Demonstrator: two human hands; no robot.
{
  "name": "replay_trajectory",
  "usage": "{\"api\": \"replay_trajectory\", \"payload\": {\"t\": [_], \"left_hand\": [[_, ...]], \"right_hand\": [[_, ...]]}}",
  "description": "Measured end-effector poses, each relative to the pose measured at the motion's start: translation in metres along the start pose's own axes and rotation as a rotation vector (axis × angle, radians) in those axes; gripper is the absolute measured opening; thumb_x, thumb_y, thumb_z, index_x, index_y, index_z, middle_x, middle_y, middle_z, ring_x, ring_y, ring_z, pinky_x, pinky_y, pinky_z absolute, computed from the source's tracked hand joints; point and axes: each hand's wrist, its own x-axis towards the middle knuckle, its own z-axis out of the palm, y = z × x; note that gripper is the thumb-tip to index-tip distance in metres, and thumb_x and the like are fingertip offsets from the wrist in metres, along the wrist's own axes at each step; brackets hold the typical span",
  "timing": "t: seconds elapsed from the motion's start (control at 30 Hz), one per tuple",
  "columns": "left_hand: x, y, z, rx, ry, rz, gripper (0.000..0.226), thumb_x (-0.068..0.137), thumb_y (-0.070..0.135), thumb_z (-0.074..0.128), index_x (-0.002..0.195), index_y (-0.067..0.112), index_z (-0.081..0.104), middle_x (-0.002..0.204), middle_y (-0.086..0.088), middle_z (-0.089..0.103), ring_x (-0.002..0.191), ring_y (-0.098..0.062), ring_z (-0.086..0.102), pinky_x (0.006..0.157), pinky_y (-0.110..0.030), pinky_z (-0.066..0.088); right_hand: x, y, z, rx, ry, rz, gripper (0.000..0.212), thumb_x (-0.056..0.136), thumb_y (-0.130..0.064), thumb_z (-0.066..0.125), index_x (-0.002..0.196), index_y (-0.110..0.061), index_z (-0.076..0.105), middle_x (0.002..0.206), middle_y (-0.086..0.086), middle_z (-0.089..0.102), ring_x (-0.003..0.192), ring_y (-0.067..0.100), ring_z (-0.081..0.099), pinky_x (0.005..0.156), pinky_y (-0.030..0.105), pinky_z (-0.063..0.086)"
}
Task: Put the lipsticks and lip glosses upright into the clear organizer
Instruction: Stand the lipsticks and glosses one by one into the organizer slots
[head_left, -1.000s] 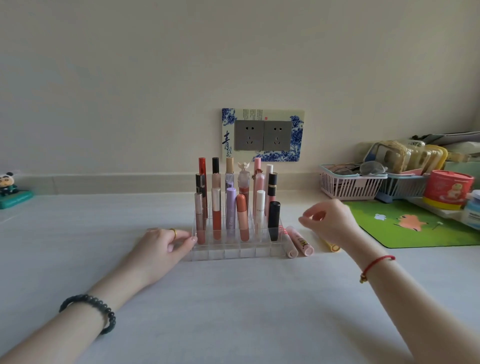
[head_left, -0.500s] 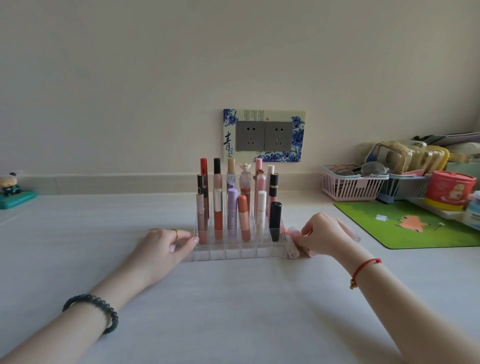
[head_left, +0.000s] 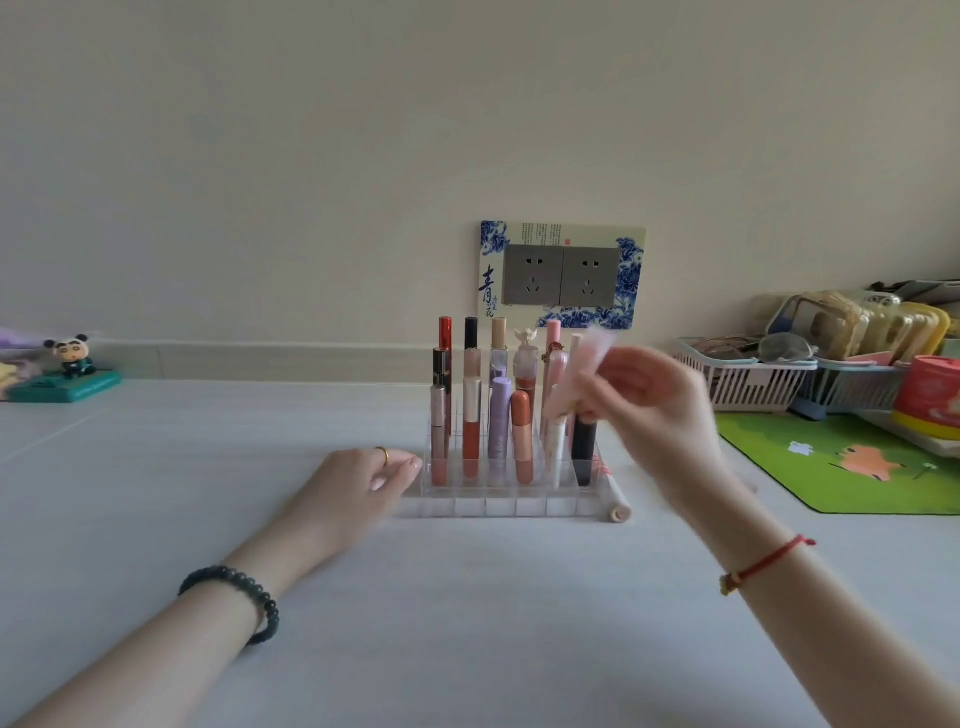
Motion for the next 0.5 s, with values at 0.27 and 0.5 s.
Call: {"api": "replay_trajectory", "payload": {"t": [0.27,0.5], "left_hand": [[0.002,-0.01,-0.018,-0.067,0.119,-0.2,0.027,0.093,0.026,0.044,0.107,0.018,0.065,0.092,-0.004,0.073,0.091,-0.016,0.066,0.081,-0.022,0.049],[0.006,-0.046,-0.033,0.047,0.193,-0.267,0.03,0.09,0.025,0.05,0.114,0.015,0.063,0.121,-0.002,0.064,0.119,-0.019,0.054,0.103,-0.032,0.039]], "right_hand": [[-0.008,0.028,0.084,-0.193,-0.147,-0.004,0.008,0.08,-0.019,0.065,0.08,-0.011,0.067,0.073,-0.002,0.07,0.065,0.006,0.067,0.065,0.014,0.055],[-0.013,0.041,0.098,-0.298,-0.086,0.005,0.026,0.085,-0.029,0.058,0.071,-0.01,0.07,0.062,-0.004,0.066,0.058,0.003,0.058,0.054,0.005,0.045]]}}
